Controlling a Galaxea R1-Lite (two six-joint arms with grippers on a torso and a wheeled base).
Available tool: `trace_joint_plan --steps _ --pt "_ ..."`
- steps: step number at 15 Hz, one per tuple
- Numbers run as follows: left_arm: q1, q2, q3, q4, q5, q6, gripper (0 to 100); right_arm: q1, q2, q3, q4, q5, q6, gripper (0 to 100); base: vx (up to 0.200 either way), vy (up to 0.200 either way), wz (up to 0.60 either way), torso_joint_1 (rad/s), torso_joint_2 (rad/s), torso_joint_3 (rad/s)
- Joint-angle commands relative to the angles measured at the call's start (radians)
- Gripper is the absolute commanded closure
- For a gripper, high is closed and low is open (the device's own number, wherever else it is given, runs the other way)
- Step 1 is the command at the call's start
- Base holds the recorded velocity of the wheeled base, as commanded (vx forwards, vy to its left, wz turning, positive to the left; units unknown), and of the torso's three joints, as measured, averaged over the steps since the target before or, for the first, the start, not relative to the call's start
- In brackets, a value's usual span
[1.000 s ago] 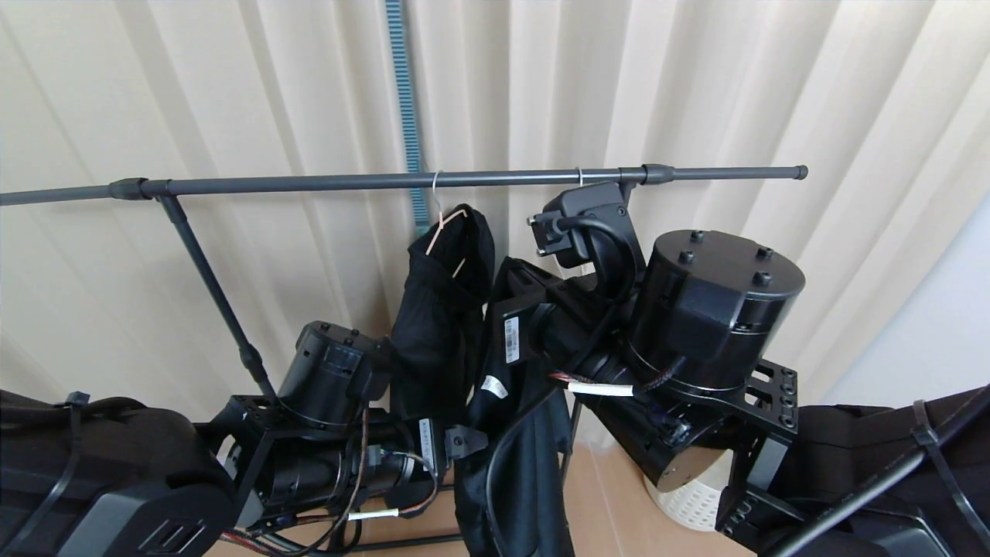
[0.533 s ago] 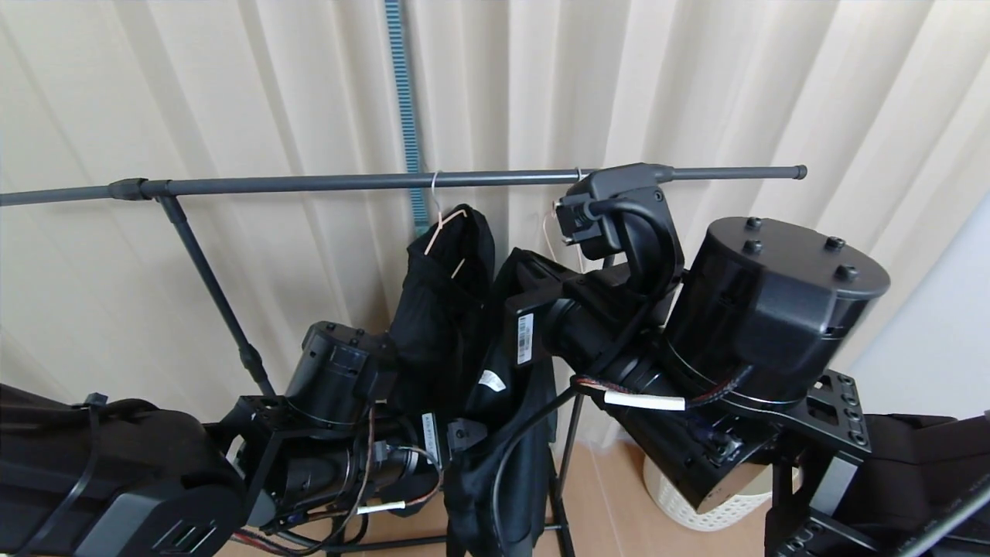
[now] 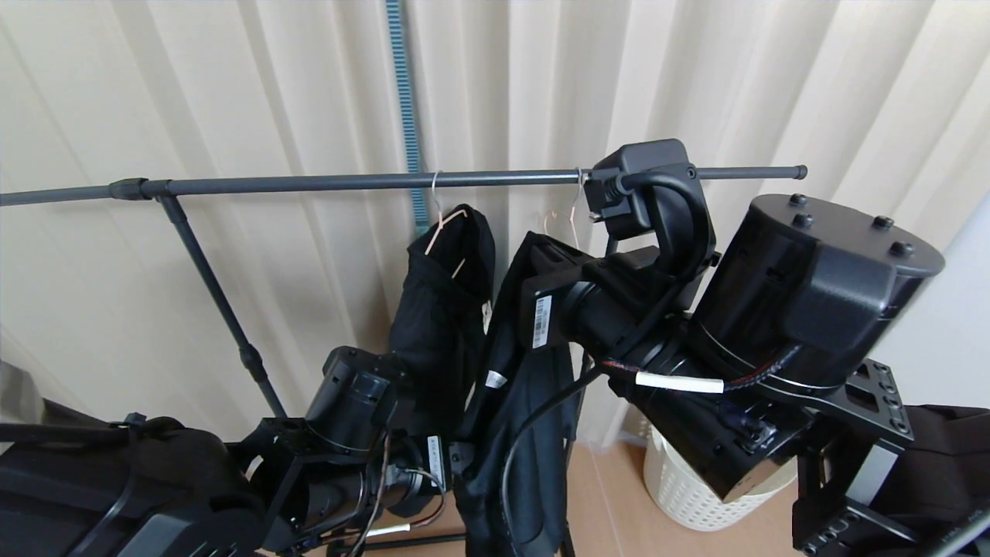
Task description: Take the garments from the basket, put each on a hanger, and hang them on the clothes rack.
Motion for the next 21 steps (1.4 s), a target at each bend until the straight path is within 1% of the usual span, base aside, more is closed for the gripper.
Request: trace_joint_plan --steps 1,2,5,6,7,8,9,10,11,12,13,14,15,16,17,18,19,20,21 --pt "-0.004 -0.025 0.016 0.001 0.008 0.008 100 -0.027 -0.003 0.000 0.000 0.000 -0.002 100 0.000 0.000 0.00 0.000 0.00 0.000" --pt "-0.007 -0.054 0.024 0.002 0.008 0.020 100 -0.048 0.000 0.000 0.000 0.000 -0.010 100 0.000 0.000 0.00 0.000 0.00 0.000" --pt "0.000 -0.126 0.038 0.004 0.009 0.057 100 -0.111 0.007 0.010 0.000 0.000 -0.073 100 0.000 0.000 0.00 0.000 0.00 0.000" --pt "0.013 -0.161 0.030 0.007 0.011 0.074 100 -0.133 -0.003 0.035 0.000 0.000 -0.111 100 0.000 0.000 0.00 0.000 0.00 0.000" --pt "0.017 -0.166 0.028 0.008 0.011 0.077 100 -0.134 -0.005 0.038 0.000 0.000 -0.116 100 0.000 0.000 0.00 0.000 0.00 0.000" --pt "0.062 -0.222 -0.021 0.045 0.012 0.152 100 -0.137 -0.042 0.092 0.003 0.000 -0.205 100 0.000 0.000 0.00 0.000 0.00 0.000" --pt "0.083 -0.242 -0.097 0.137 0.012 0.187 100 -0.145 -0.052 0.116 0.009 0.000 -0.252 100 0.000 0.000 0.00 0.000 0.00 0.000" --pt "0.091 -0.247 -0.202 0.264 0.012 0.204 100 -0.160 -0.063 0.133 0.014 -0.002 -0.281 100 0.000 0.000 0.00 0.000 0.00 0.000" --pt "0.091 -0.247 -0.202 0.264 0.012 0.204 100 -0.160 -0.063 0.133 0.014 -0.002 -0.281 100 0.000 0.000 0.00 0.000 0.00 0.000" --pt "0.091 -0.241 -0.415 0.537 0.012 0.221 100 -0.179 -0.109 0.147 0.046 -0.013 -0.349 100 0.000 0.000 0.00 0.000 0.00 0.000" --pt "0.091 -0.189 -0.627 0.772 0.014 0.273 100 -0.185 -0.157 0.107 0.207 -0.014 -0.387 100 0.000 0.000 0.00 0.000 0.00 0.000" --pt "0.088 -0.149 -0.739 0.875 0.034 0.290 100 -0.196 -0.189 0.069 0.365 -0.011 -0.392 100 0.000 0.000 0.00 0.000 0.00 0.000" --pt "0.080 -0.100 -0.840 0.961 0.071 0.291 100 -0.208 -0.209 0.013 0.531 -0.002 -0.398 100 0.000 0.000 0.00 0.000 0.00 0.000" --pt "0.069 -0.057 -0.937 1.044 0.098 0.299 100 -0.238 -0.224 -0.053 0.679 0.030 -0.396 100 0.000 0.000 0.00 0.000 0.00 0.000" --pt "0.066 -0.040 -0.986 1.080 0.104 0.305 100 -0.260 -0.224 -0.082 0.739 0.072 -0.396 100 0.000 0.000 0.00 0.000 0.00 0.000" --pt "0.065 -0.012 -1.056 1.128 0.104 0.319 100 -0.307 -0.226 -0.103 0.801 0.164 -0.386 100 0.000 0.000 0.00 0.000 0.00 0.000" --pt "0.063 -0.005 -1.072 1.133 0.103 0.343 100 -0.341 -0.215 -0.111 0.798 0.202 -0.363 100 0.000 0.000 0.00 0.000 0.00 0.000" --pt "0.059 -0.003 -1.065 1.133 0.097 0.362 100 -0.343 -0.210 -0.126 0.796 0.202 -0.330 100 0.000 0.000 0.00 0.000 0.00 0.000" --pt "0.052 0.011 -1.064 1.128 0.094 0.365 100 -0.344 -0.210 -0.138 0.796 0.205 -0.289 100 0.000 0.000 0.00 0.000 0.00 0.000"
